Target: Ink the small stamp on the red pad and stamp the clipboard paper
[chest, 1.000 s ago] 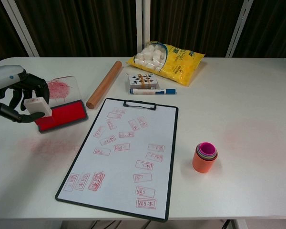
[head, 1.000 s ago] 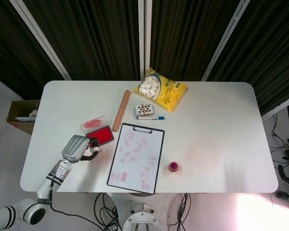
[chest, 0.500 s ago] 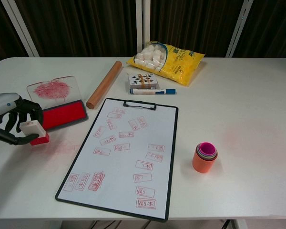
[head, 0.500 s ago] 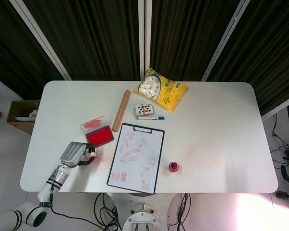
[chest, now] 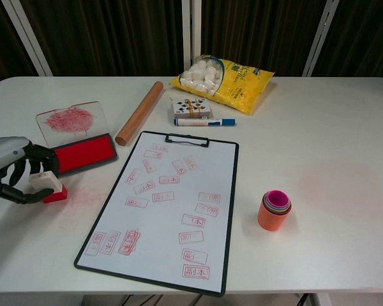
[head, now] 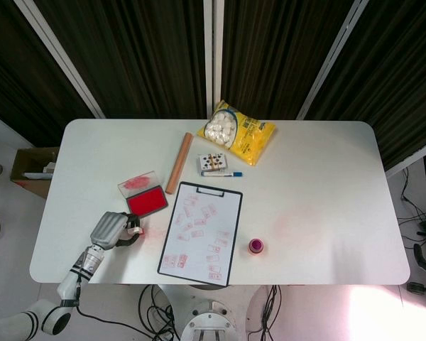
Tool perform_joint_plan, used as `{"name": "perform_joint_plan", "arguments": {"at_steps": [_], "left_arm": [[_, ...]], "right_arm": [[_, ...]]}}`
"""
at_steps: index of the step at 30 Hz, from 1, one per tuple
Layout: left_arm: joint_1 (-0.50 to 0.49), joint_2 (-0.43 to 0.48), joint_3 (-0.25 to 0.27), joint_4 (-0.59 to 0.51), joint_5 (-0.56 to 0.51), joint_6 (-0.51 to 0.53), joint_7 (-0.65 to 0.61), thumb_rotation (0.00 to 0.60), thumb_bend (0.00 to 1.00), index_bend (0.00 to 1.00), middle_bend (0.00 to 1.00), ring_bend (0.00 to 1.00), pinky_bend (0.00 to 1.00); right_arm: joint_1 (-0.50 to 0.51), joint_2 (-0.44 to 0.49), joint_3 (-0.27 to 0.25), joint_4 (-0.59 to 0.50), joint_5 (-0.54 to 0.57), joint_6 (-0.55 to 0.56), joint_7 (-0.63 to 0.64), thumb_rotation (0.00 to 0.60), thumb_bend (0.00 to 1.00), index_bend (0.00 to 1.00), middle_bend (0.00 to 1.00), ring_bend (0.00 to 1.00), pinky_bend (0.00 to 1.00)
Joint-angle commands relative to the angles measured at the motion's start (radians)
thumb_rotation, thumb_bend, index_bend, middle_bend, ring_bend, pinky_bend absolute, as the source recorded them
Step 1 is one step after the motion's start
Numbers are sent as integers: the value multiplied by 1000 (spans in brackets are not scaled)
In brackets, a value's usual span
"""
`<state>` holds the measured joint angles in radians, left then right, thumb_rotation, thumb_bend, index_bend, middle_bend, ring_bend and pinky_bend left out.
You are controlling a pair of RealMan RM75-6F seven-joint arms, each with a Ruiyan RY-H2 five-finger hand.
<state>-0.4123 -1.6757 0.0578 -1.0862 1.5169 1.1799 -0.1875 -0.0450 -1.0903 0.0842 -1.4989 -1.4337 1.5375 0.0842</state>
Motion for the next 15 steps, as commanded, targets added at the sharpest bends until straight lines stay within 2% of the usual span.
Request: {"name": "perform_joint_plan", "arguments": {"at_steps": [1,5,15], "left_arm": [[2,-4,0,9,6,2,-5,600,375,508,562,528,676],[3,-6,0,18,14,5,-5,600,355,443,518,518,676],[11,-3,1,28,28,13,-8,600,323,418,481,497,675]], "right_arm": [[0,0,0,0,1,1,0,600,324,0,0,0,0],[0,0,0,-1,0,0,0,600,324,0,0,0,0],[4,0,1,-2,0,-4,-3,600,324,0,0,0,0]]}}
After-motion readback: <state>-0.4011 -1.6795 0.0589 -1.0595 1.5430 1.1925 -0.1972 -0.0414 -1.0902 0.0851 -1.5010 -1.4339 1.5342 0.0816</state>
